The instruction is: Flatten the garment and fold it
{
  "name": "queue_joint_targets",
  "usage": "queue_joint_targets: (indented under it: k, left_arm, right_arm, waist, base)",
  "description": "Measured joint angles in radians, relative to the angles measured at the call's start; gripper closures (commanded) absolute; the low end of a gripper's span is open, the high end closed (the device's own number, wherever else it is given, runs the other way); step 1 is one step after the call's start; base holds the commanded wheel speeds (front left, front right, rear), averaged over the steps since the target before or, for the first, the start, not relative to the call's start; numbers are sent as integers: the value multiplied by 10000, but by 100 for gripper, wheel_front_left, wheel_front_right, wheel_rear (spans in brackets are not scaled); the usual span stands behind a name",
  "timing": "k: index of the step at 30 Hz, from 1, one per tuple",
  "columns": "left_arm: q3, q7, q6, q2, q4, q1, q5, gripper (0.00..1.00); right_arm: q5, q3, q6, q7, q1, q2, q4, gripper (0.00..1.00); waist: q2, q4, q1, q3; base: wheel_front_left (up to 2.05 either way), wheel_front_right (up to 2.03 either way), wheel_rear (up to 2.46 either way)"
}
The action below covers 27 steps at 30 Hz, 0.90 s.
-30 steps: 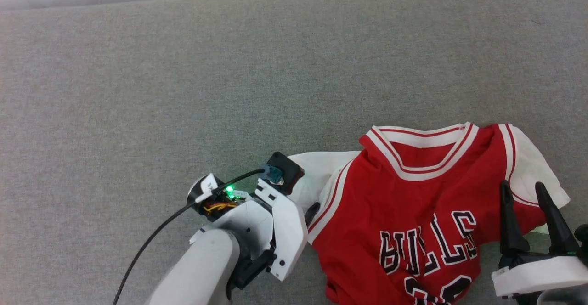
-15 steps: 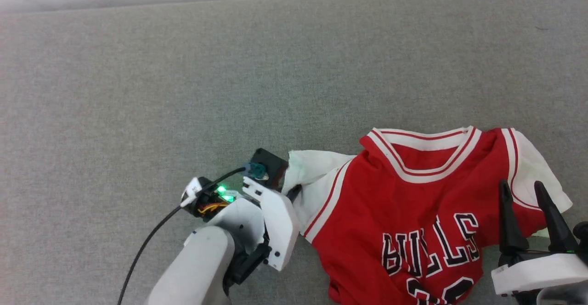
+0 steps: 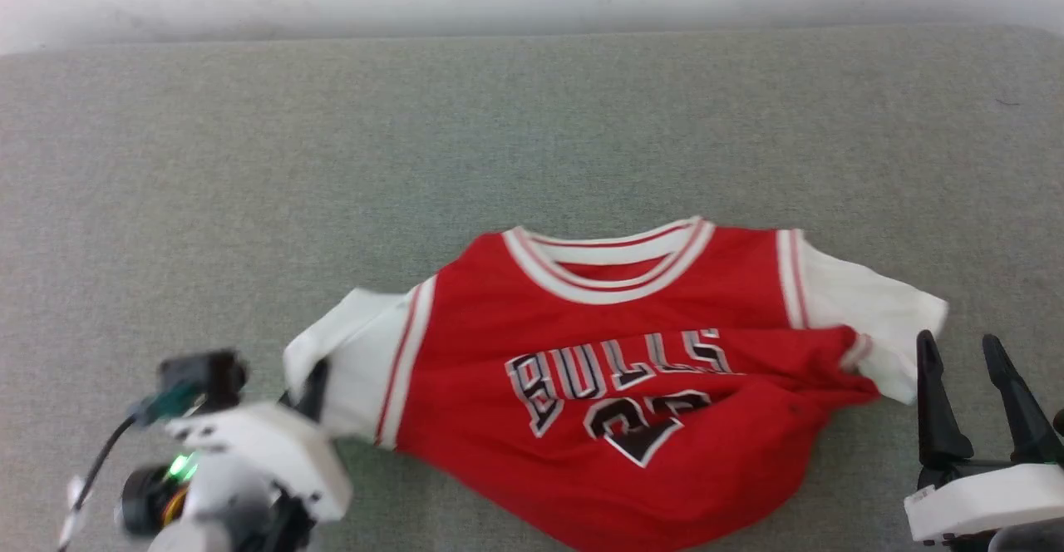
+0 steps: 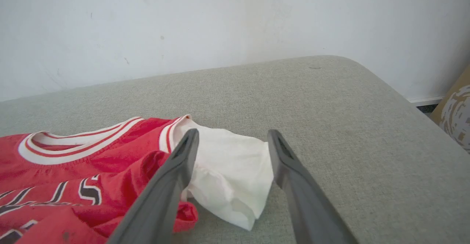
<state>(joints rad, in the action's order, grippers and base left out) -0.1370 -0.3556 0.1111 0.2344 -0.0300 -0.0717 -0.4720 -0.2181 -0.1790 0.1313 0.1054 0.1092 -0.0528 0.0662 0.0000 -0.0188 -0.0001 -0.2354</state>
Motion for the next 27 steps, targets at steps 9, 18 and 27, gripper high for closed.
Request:
queue_joint_targets:
  k: [9, 18, 27]
  left_arm:
    - [813, 424, 326, 36, -1415, 1996, -650, 100]
    - [380, 880, 163, -171, -1929, 1453, -479, 100]
    - [238, 1020, 23, -59, -2385, 810, -276, 100]
  right_arm:
    - [81, -197, 0, -349, 176, -2, 136, 0]
    - [291, -121, 2, -2378, -1015, 4, 677, 0]
    - [1032, -326, 0, -7290, -2930, 6, 796, 0]
  waist:
    - [0, -476, 0, 10]
    - [0, -709, 1, -43]
    - [0, -523, 2, -759]
  base:
    - [0, 0, 0]
    - [0, 0, 0]
    - [0, 0, 0]
